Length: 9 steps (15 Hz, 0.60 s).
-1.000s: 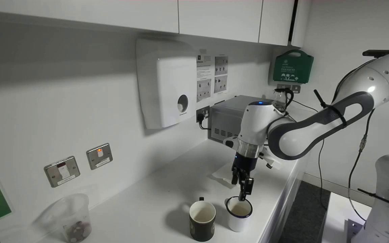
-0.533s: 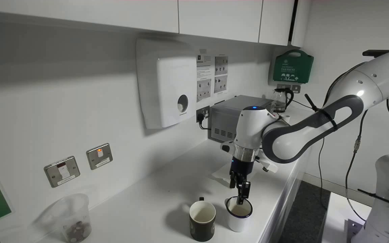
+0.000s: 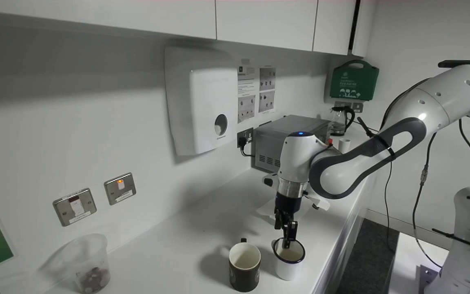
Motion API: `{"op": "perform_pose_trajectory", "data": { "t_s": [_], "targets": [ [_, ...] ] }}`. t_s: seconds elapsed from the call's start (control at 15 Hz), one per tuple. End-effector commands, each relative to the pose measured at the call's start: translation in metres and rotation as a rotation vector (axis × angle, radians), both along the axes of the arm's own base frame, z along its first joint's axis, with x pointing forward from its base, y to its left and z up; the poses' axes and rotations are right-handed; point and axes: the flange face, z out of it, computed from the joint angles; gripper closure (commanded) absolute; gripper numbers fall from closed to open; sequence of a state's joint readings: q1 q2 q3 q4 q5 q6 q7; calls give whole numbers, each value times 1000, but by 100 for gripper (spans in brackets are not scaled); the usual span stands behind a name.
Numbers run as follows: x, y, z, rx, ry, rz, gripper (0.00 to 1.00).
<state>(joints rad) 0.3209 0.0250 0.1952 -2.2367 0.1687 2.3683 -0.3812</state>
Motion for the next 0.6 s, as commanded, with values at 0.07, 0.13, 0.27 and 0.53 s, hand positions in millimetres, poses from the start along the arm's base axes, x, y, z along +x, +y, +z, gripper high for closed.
{"op": "perform_pose_trajectory", "data": {
  "t_s": [0.07,0.13,0.27,0.53],
  "targets": [
    [10,-2,3,2,11,26,33],
    [11,-2,2,2,12,27,40],
    [12,-3,1,4,14,27,55],
    [10,-1,1,5,16,29,85]
  ]
}}
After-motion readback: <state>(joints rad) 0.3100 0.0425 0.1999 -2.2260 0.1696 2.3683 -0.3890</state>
